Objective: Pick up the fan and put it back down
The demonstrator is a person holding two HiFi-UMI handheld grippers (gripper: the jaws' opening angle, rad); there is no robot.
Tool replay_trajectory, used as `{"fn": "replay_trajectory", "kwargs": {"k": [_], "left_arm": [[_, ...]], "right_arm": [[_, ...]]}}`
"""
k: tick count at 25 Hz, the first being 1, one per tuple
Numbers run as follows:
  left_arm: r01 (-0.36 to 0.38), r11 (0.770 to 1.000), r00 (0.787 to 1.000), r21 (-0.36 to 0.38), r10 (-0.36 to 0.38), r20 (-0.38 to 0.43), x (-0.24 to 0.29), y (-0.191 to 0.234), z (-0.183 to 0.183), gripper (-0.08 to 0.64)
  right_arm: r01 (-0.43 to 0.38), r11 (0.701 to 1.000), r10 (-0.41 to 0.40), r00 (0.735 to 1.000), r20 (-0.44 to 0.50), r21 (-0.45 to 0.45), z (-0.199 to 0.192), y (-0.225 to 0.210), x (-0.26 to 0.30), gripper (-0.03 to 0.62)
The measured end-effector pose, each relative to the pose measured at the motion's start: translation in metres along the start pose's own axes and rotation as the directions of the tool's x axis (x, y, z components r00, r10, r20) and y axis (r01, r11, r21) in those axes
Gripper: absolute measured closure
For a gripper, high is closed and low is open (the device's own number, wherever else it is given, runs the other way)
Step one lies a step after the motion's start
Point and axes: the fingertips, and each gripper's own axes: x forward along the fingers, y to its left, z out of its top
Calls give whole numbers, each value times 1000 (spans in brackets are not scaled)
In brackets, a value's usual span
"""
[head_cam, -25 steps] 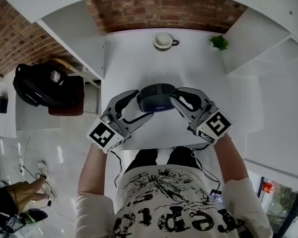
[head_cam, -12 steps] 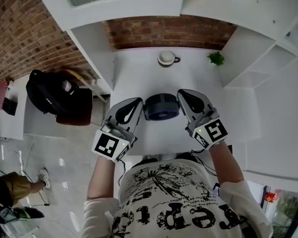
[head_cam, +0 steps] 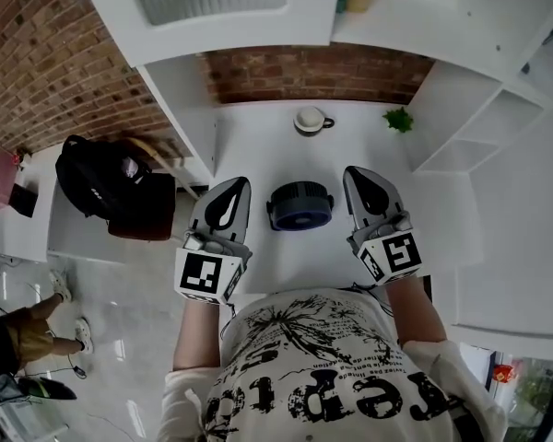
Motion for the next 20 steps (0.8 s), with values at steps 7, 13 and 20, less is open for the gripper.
{"fn": "replay_trajectory", "kwargs": {"k": [7,13,20], "left_arm": [[-2,1000,1000,-26,1,-23,2,4,-5,545],[19,999,999,40,-17,-35,3,-1,-3,545],[9,1000,999,9,-9,-42,5,5,-5,545]], "right_arm": [[-44,999,44,999,-31,-9,-5,5,-1,578],[-43,999,43,998,-40,-2,-8,7,1,580],[-17,999,19,998,-52,32,-17,7,2,580]]}}
